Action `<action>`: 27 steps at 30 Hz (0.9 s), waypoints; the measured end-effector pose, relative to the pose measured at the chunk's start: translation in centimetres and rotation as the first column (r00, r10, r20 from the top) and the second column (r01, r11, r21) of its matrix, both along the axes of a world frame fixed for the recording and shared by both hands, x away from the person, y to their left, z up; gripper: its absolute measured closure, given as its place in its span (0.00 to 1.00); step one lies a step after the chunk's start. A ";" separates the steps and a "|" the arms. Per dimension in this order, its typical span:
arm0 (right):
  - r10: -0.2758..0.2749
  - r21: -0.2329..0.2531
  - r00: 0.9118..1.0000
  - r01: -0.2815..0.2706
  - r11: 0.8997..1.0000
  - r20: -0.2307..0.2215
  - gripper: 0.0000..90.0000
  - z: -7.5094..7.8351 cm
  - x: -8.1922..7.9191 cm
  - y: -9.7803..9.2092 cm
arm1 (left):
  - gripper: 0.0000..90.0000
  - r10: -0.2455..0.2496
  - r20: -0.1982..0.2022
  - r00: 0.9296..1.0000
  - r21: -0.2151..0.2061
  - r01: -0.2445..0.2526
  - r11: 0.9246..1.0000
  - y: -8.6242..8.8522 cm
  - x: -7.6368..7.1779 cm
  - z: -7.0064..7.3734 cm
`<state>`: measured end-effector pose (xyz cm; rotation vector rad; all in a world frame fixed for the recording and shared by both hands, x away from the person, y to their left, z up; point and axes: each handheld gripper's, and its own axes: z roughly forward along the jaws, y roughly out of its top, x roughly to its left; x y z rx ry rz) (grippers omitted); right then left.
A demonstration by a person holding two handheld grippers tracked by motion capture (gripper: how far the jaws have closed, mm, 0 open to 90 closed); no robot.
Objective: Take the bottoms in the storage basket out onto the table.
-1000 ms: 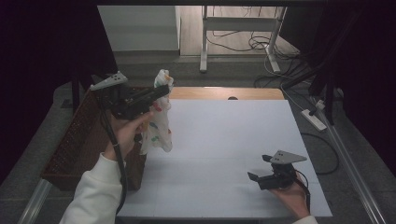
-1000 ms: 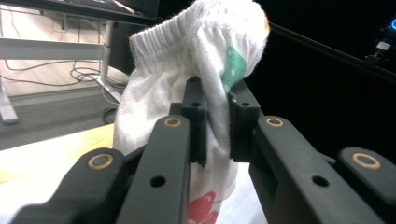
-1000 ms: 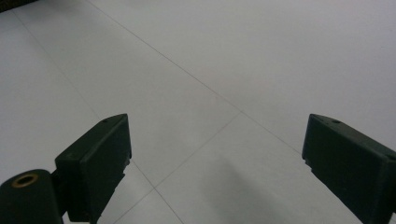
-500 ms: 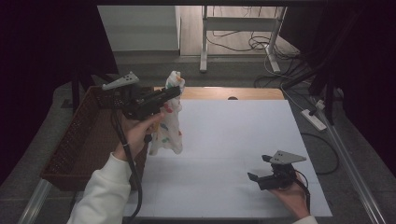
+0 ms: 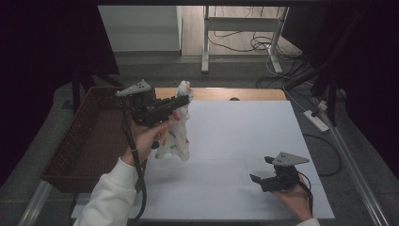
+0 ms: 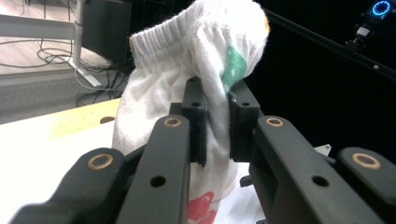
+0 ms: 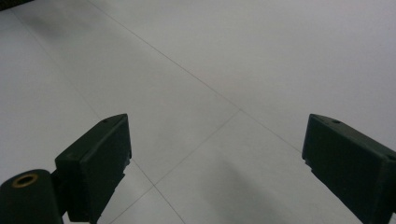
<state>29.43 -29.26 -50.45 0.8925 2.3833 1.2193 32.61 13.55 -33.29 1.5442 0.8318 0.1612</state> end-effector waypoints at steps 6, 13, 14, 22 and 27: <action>0.000 -0.002 1.000 0.000 1.000 0.001 0.09 0.0 0.0 0.0 | 0.89 -0.011 -0.010 1.000 0.003 0.011 1.000 -0.7 0.1 -0.5; 0.001 -0.001 1.000 -0.001 1.000 0.000 0.09 0.0 0.0 0.0 | 0.89 -0.047 -0.015 0.999 0.014 0.047 0.999 -2.5 0.2 -0.7; 0.000 0.000 1.000 0.000 1.000 0.000 0.09 0.0 0.0 0.0 | 0.89 -0.053 -0.016 0.998 0.018 0.054 0.998 -2.8 0.2 -0.7; 0.001 -0.003 1.000 -0.001 1.000 -0.001 0.09 0.0 0.0 -0.1 | 0.89 -0.094 -0.035 0.995 0.026 0.095 0.995 -4.8 0.4 -1.7; -0.002 0.002 1.000 0.002 1.000 0.002 0.09 0.0 -0.1 -0.2 | 0.89 -0.110 -0.045 0.993 0.042 0.112 0.993 -5.5 0.3 -2.5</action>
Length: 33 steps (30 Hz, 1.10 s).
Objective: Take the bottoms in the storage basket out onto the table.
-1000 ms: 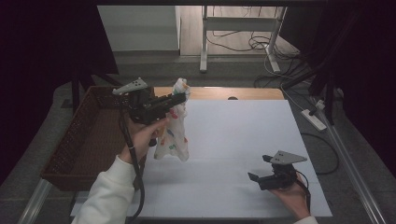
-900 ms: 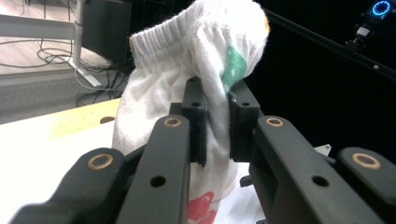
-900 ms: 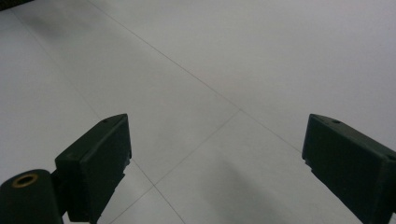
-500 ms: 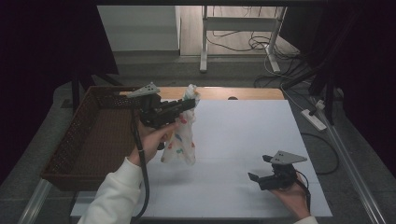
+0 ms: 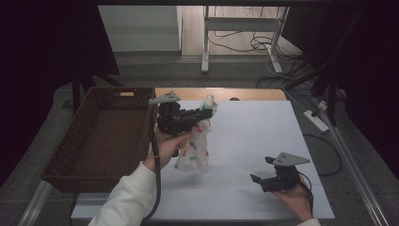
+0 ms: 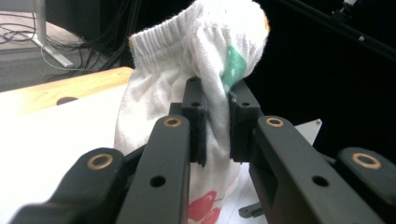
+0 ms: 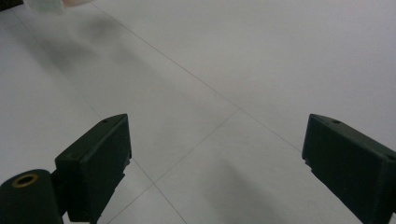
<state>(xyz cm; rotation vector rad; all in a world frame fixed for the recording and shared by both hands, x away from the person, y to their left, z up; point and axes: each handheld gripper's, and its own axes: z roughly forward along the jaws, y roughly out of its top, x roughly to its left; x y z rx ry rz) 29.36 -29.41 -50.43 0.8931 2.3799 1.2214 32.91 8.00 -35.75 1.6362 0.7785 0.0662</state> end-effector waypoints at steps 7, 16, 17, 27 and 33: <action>-0.001 0.001 1.000 0.001 1.000 0.001 0.09 0.0 0.0 0.0 | 0.89 -0.025 -0.026 0.999 0.021 0.025 0.999 -0.8 0.0 -1.6; -0.004 -0.002 1.000 0.004 1.000 -0.003 0.09 -0.1 0.0 0.1 | 0.89 -0.072 -0.067 0.995 0.038 0.074 0.996 -2.9 0.3 -3.4; -0.003 -0.001 1.000 0.003 1.000 -0.003 0.09 -0.1 0.0 0.0 | 0.89 -0.074 -0.069 0.995 0.044 0.078 0.996 -3.1 0.4 -3.6; -0.005 -0.004 1.000 0.005 1.000 -0.002 0.09 -0.1 0.0 0.0 | 0.89 -0.060 -0.095 0.994 0.066 0.067 0.996 -2.7 0.6 -5.2; -0.002 0.000 1.000 0.002 1.000 -0.008 0.09 -0.2 0.0 0.0 | 0.87 -0.053 -0.114 0.992 0.074 0.062 0.995 -2.0 0.6 -6.3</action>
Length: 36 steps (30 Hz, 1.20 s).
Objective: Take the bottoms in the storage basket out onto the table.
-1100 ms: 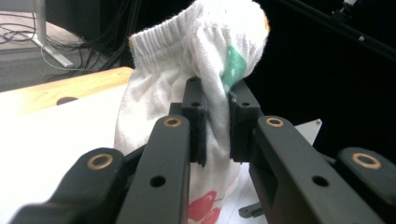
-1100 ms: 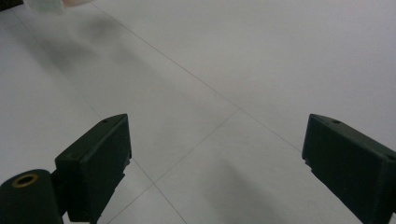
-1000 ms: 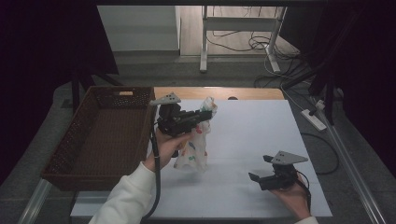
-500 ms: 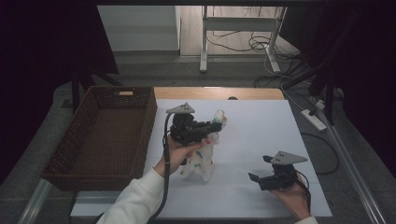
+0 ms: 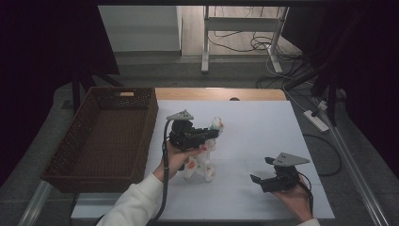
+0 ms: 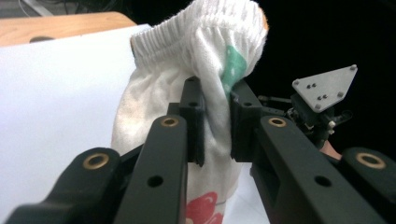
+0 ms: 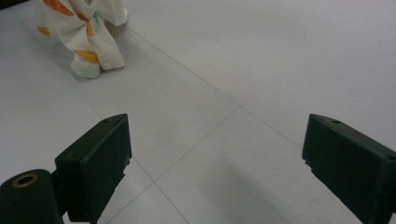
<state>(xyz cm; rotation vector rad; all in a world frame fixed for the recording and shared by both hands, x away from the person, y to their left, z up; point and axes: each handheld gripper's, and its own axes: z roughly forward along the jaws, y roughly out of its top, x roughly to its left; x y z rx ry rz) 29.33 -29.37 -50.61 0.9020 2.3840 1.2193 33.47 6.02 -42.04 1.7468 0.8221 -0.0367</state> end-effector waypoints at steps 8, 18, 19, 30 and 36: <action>0.000 -0.005 1.000 0.000 1.000 -0.004 0.09 -0.1 0.1 0.1 | 0.87 0.015 -0.017 1.000 0.014 -0.015 1.000 0.8 0.2 -1.4; 0.003 -0.006 1.000 -0.003 1.000 0.000 0.09 -0.1 0.1 0.1 | 0.87 0.035 -0.048 0.998 0.061 -0.032 0.998 1.4 0.8 -3.5; 0.002 -0.004 1.000 -0.002 1.000 -0.001 0.09 -0.1 0.1 0.1 | 0.87 0.038 -0.051 0.998 0.064 -0.034 0.997 1.4 0.9 -3.6; 0.014 -0.011 1.000 -0.014 1.000 -0.004 0.09 -0.2 0.1 0.3 | 0.87 0.050 -0.067 0.997 0.084 -0.044 0.996 1.2 1.8 -4.6; 0.015 -0.017 1.000 -0.015 1.000 -0.005 0.09 -0.2 0.1 0.3 | 0.86 0.062 -0.060 0.996 0.118 -0.055 0.992 0.8 2.4 -5.1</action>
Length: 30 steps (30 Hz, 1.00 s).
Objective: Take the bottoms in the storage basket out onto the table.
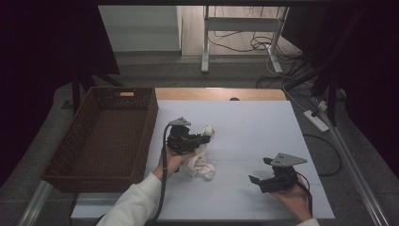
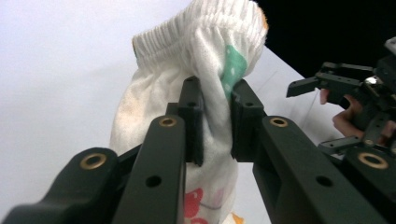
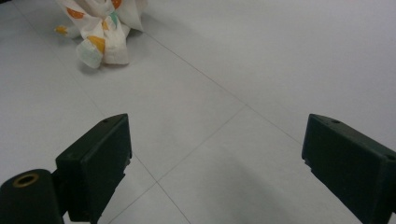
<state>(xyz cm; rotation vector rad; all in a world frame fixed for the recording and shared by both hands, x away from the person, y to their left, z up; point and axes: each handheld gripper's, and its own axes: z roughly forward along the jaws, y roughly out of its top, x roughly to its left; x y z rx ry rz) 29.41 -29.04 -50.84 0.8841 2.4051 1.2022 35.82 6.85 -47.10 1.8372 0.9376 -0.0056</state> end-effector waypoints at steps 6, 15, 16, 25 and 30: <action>0.002 0.001 1.000 -0.002 1.000 -0.003 0.09 -0.1 0.0 0.0 | 0.86 0.018 -0.004 1.000 0.018 -0.018 1.000 -0.1 0.8 -0.5; -0.001 -0.004 1.000 0.001 1.000 -0.004 0.09 -0.1 0.1 0.0 | 0.86 0.037 -0.002 0.999 0.051 -0.037 0.998 -0.9 2.5 -1.3; -0.002 -0.001 1.000 0.002 1.000 -0.002 0.09 -0.1 0.1 0.0 | 0.86 0.040 -0.004 0.999 0.052 -0.040 0.998 -0.9 2.6 -1.4; -0.002 -0.001 1.000 0.002 1.000 -0.003 0.09 -0.1 0.1 0.0 | 0.86 0.050 -0.005 0.999 0.072 -0.050 0.996 -1.8 3.7 -1.3; -0.003 0.000 1.000 0.003 1.000 -0.001 0.09 0.0 0.1 0.0 | 0.85 0.054 -0.001 0.999 0.094 -0.054 0.994 -2.2 4.3 -1.3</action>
